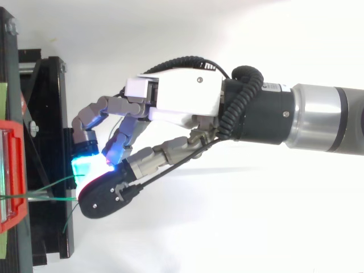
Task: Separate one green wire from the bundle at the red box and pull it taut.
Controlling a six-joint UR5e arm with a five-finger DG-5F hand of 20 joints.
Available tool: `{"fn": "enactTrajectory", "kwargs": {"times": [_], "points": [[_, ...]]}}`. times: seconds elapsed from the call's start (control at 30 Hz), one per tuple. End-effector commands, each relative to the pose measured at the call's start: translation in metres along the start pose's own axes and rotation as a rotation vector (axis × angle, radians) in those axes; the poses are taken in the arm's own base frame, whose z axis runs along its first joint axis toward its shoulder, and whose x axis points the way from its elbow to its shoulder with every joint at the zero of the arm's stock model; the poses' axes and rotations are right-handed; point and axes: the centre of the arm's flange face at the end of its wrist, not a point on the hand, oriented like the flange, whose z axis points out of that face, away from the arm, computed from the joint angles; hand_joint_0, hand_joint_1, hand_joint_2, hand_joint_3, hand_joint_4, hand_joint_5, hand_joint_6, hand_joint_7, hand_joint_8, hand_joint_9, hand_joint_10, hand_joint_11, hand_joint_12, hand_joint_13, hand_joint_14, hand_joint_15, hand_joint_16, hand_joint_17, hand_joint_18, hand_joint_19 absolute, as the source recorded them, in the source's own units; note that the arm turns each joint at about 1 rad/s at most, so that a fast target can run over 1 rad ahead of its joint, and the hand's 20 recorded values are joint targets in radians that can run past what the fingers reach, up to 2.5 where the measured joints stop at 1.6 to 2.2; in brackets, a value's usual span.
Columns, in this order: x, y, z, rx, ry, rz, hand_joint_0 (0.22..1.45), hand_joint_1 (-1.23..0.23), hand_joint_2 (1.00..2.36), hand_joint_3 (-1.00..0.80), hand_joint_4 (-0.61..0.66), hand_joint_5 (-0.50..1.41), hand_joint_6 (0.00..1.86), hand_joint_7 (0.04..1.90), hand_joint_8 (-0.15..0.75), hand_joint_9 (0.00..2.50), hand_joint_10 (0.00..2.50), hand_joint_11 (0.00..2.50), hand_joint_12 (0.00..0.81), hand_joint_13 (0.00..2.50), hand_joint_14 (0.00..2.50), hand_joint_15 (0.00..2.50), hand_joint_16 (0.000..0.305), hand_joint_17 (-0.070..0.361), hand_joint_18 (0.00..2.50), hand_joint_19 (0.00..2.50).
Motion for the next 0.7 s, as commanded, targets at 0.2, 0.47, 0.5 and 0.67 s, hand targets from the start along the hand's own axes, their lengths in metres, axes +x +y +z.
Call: {"fn": "enactTrajectory", "kwargs": {"times": [0.2, 0.47, 0.5, 0.67], "points": [[0.004, 0.002, 0.0, 0.0, -0.005, 0.012, 0.62, -0.71, 1.02, -0.22, 0.15, -0.19, 0.85, 1.24, 0.316, 1.06, 0.02, 0.77, 0.325, 0.91, 0.02, 0.45, 0.044, 0.099, 0.71, 0.44], [0.0, 0.016, -0.011, 0.061, -0.002, 0.007, 0.62, -0.72, 1.02, -0.16, 0.11, -0.2, 0.87, 1.21, 0.316, 1.04, 0.02, 0.79, 0.325, 0.9, 0.02, 0.45, 0.044, 0.099, 0.7, 0.43], [-0.001, 0.021, -0.014, 0.07, -0.002, 0.002, 0.63, -0.73, 1.02, -0.16, 0.12, -0.2, 0.87, 1.21, 0.312, 1.04, 0.02, 0.79, 0.324, 0.9, 0.02, 0.45, 0.044, 0.099, 0.7, 0.43], [-0.001, 0.028, -0.023, 0.107, -0.008, -0.005, 0.63, -0.73, 1.02, -0.16, 0.11, -0.2, 0.87, 1.21, 0.313, 1.04, 0.02, 0.78, 0.324, 0.9, 0.02, 0.44, 0.044, 0.099, 0.7, 0.43]]}}
